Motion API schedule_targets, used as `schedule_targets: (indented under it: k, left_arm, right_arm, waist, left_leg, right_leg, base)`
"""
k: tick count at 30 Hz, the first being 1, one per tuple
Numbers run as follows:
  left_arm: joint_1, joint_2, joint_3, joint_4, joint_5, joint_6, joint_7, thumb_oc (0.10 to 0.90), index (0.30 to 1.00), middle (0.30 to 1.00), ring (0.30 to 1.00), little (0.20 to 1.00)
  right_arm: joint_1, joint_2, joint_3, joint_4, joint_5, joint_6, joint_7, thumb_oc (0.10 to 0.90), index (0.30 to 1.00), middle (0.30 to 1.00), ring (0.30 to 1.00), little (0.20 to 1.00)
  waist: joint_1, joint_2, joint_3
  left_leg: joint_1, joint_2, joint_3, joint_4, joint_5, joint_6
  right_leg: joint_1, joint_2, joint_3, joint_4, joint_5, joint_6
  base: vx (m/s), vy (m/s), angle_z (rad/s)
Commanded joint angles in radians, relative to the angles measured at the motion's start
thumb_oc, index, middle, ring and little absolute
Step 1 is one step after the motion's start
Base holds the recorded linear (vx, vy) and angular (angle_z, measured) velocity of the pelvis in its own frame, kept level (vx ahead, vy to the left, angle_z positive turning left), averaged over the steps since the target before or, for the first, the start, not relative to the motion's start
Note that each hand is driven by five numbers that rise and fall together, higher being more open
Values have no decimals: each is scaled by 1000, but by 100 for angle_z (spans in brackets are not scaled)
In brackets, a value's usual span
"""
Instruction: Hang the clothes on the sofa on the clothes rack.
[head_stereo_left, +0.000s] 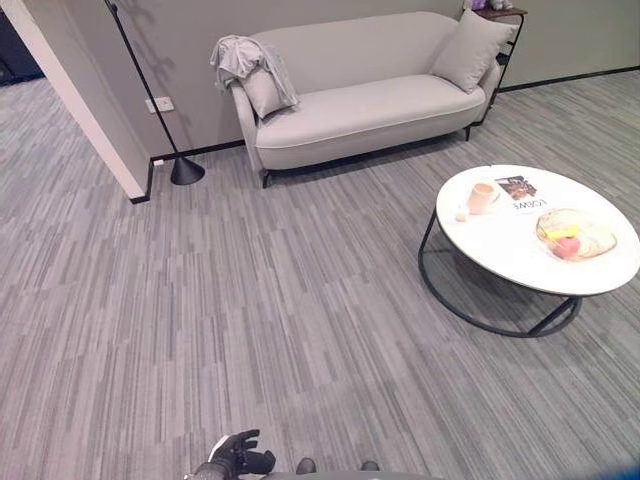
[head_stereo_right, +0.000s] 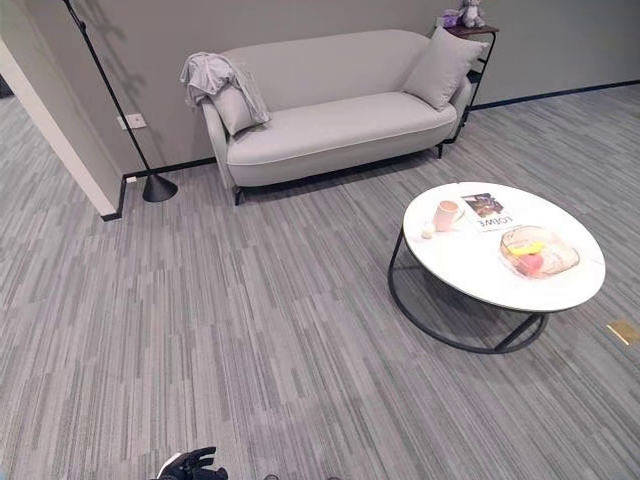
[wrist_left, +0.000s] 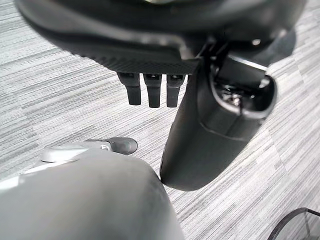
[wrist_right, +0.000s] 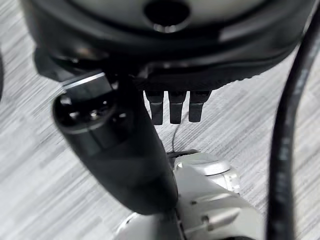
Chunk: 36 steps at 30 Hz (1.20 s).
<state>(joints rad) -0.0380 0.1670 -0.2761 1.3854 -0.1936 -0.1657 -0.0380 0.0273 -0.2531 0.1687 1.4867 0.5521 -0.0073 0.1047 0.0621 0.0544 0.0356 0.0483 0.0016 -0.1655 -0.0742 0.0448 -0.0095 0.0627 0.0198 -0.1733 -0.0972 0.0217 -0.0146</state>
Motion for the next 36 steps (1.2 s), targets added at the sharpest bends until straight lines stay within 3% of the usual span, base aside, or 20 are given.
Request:
schedule_targets:
  k: [1, 14, 32, 34, 36]
  left_arm:
    - [4, -14, 7, 104, -12, 15, -21, 800, 900, 900, 900, 900]
    - [35, -25, 101, 140, -139, 39, -72, 800, 900, 900, 900, 900]
    - [32, -15, -16, 116, 32, 29, -46, 800, 900, 900, 900, 900]
    - [25, -12, -30, 111, 44, 30, -43, 800, 900, 900, 900, 900]
    - [11, -12, -59, 106, 72, 29, -42, 800, 900, 900, 900, 900]
  right_arm:
    - [-31, 53, -4, 32, -56, -12, 34, 800, 900, 900, 900, 900]
    - [-39, 60, 14, 19, -104, -19, 48, 800, 900, 900, 900, 900]
    - [-60, 76, 119, -37, -231, -26, 24, 800, 900, 900, 900, 900]
    - [-64, 77, 112, -24, -235, -22, 21, 800, 900, 900, 900, 900]
    - [-68, 75, 89, -10, -227, -21, 15, 800, 900, 900, 900, 900]
  waist:
    - [52, -57, 2]
    - [58, -54, -24]
    - [54, -51, -31]
    - [51, -42, -26]
    - [44, -24, -7]
  left_leg:
    - [-16, -87, -31, -13, -83, 51]
    - [10, -78, -45, -13, -88, 45]
    - [46, -93, -58, -13, -122, 73]
    - [50, -99, -66, -13, -126, 86]
    - [60, -119, -93, -13, -125, 110]
  right_leg:
    - [38, -58, 26, 10, -64, 44]
    - [67, -50, 20, 10, -81, 34]
    - [99, -75, 31, 10, -77, 46]
    - [80, -89, 27, 64, -89, 49]
    - [5, -122, 28, 246, -133, 55]
  base:
    - [5, -42, 23]
    - [21, -39, 4]
    - [38, 38, -1]
    - [43, 160, 2]
    - [61, 240, 7]
